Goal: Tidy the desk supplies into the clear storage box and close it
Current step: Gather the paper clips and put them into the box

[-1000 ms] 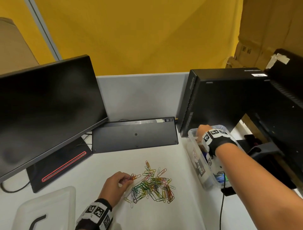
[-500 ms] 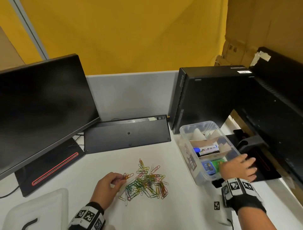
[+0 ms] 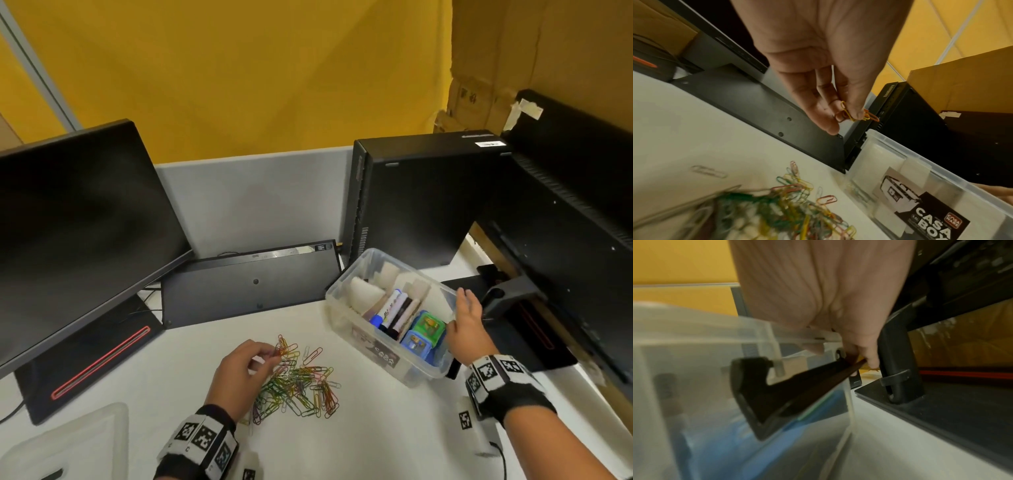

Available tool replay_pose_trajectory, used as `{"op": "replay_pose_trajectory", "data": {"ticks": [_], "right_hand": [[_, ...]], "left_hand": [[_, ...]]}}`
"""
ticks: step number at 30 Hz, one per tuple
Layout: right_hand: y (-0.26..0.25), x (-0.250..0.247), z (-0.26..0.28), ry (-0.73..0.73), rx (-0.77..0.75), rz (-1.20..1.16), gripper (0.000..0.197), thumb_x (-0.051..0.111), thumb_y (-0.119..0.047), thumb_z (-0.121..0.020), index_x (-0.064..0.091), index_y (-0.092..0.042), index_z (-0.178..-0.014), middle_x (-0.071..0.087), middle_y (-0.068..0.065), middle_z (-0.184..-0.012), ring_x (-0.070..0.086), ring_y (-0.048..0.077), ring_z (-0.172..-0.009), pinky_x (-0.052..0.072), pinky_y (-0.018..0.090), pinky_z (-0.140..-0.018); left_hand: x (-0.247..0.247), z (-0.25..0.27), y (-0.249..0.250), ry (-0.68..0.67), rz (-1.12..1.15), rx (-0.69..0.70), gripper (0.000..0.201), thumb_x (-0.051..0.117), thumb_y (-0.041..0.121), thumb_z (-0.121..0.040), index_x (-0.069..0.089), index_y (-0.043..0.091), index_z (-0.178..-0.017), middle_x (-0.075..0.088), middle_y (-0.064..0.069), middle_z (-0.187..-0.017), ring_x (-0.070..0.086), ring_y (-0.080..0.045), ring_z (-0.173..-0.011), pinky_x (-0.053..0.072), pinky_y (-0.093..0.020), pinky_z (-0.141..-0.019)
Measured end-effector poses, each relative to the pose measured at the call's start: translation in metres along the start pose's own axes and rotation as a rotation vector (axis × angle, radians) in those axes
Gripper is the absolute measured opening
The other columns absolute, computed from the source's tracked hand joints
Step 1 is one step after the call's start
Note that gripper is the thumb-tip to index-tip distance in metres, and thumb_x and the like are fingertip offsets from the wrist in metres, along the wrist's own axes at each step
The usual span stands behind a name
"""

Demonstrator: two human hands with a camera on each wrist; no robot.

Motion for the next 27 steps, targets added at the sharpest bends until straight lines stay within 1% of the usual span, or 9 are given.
{"op": "replay_pose_trajectory", "data": {"ticks": [3, 8, 10, 13, 17, 20, 23, 25, 27], "right_hand": [[-0.012, -0.004, -0.010, -0.103, -0.095, 0.076, 0.067, 0.040, 0.000, -0.095, 0.007, -0.012, -0.152, -0.006, 0.002, -0.159, 0.035, 0.028, -0.135, 0.031, 0.030, -0.107], [-0.018, -0.008, -0.028, -0.187, -0.148, 0.187, 0.069, 0.039, -0.003, -0.097, 0.001, -0.017, -0.152, -0.010, -0.002, -0.159, 0.034, 0.026, -0.136, 0.034, 0.032, -0.107], [-0.017, -0.009, -0.033, -0.193, -0.171, 0.202, 0.068, 0.039, -0.005, -0.097, 0.001, -0.018, -0.152, -0.010, -0.003, -0.159, 0.028, 0.023, -0.141, 0.031, 0.033, -0.110], [-0.015, -0.011, -0.037, -0.197, -0.176, 0.205, 0.068, 0.039, -0.006, -0.098, 0.001, -0.018, -0.152, -0.010, -0.004, -0.159, 0.034, 0.023, -0.137, 0.035, 0.032, -0.107], [-0.014, -0.011, -0.041, -0.199, -0.173, 0.224, 0.068, 0.039, -0.012, -0.098, -0.001, -0.020, -0.152, -0.012, -0.006, -0.159, 0.050, 0.025, -0.124, 0.044, 0.033, -0.100], [-0.010, -0.010, -0.043, -0.201, -0.154, 0.244, 0.067, 0.039, -0.015, -0.099, -0.003, -0.022, -0.152, -0.014, -0.006, -0.159, 0.057, 0.023, -0.113, 0.049, 0.031, -0.093], [-0.010, -0.009, -0.045, -0.204, -0.150, 0.321, 0.068, 0.039, -0.017, -0.099, -0.005, -0.023, -0.151, -0.016, -0.005, -0.158, 0.061, 0.022, -0.101, 0.051, 0.028, -0.084], [-0.014, -0.010, -0.043, -0.214, -0.152, 0.378, 0.069, 0.038, -0.014, -0.098, -0.005, -0.022, -0.152, -0.016, -0.003, -0.159, 0.057, 0.024, -0.111, 0.050, 0.030, -0.089], [-0.021, -0.012, -0.040, -0.199, -0.133, 0.494, 0.069, 0.038, -0.013, -0.097, -0.004, -0.021, -0.152, -0.013, 0.001, -0.160, 0.040, 0.029, -0.132, 0.039, 0.040, -0.106]], "left_hand": [[0.009, -0.015, 0.028, 0.009, -0.046, 0.047, 0.005, 0.066, 0.027, -0.085, 0.066, 0.030, -0.089, 0.063, 0.015, -0.089, 0.061, -0.001, -0.075, 0.052, -0.013, -0.064], [0.038, -0.052, 0.086, 0.005, -0.247, 0.220, 0.013, 0.057, 0.039, -0.089, 0.063, 0.033, -0.099, 0.057, 0.018, -0.092, 0.057, 0.001, -0.078, 0.046, -0.012, -0.069], [0.057, -0.068, 0.107, -0.052, -0.411, 0.343, 0.021, 0.051, 0.040, -0.092, 0.062, 0.030, -0.106, 0.056, 0.014, -0.098, 0.057, -0.004, -0.083, 0.045, -0.015, -0.072], [0.090, -0.090, 0.123, -0.215, -0.746, 0.479, 0.027, 0.053, 0.035, -0.093, 0.061, 0.020, -0.114, 0.059, 0.001, -0.108, 0.056, -0.017, -0.099, 0.051, -0.029, -0.082], [0.111, -0.116, 0.126, -0.408, -1.034, 0.288, 0.032, 0.057, 0.032, -0.091, 0.062, 0.013, -0.116, 0.061, -0.009, -0.110, 0.059, -0.025, -0.099, 0.051, -0.037, -0.085], [0.109, -0.121, 0.128, -0.467, -0.957, 0.201, 0.031, 0.057, 0.032, -0.091, 0.063, 0.015, -0.117, 0.062, -0.010, -0.116, 0.059, -0.027, -0.103, 0.049, -0.037, -0.091], [0.091, -0.108, 0.123, -0.424, -0.656, 0.194, 0.030, 0.051, 0.028, -0.094, 0.061, 0.024, -0.122, 0.062, -0.004, -0.123, 0.059, -0.021, -0.108, 0.046, -0.035, -0.099], [0.069, -0.093, 0.115, -0.301, -0.420, 0.203, 0.028, 0.049, 0.024, -0.095, 0.061, 0.030, -0.120, 0.064, 0.005, -0.120, 0.058, -0.012, -0.105, 0.046, -0.029, -0.096], [0.045, -0.074, 0.099, -0.173, -0.263, 0.199, 0.028, 0.050, 0.019, -0.095, 0.062, 0.032, -0.116, 0.064, 0.014, -0.113, 0.057, -0.003, -0.098, 0.046, -0.019, -0.088]]}}
Point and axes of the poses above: each hand's wrist, its own z-axis away from the middle knuckle, its own x-axis out of the palm, y = z × x, the point moved 4 cm from there along -z, towards the middle knuckle
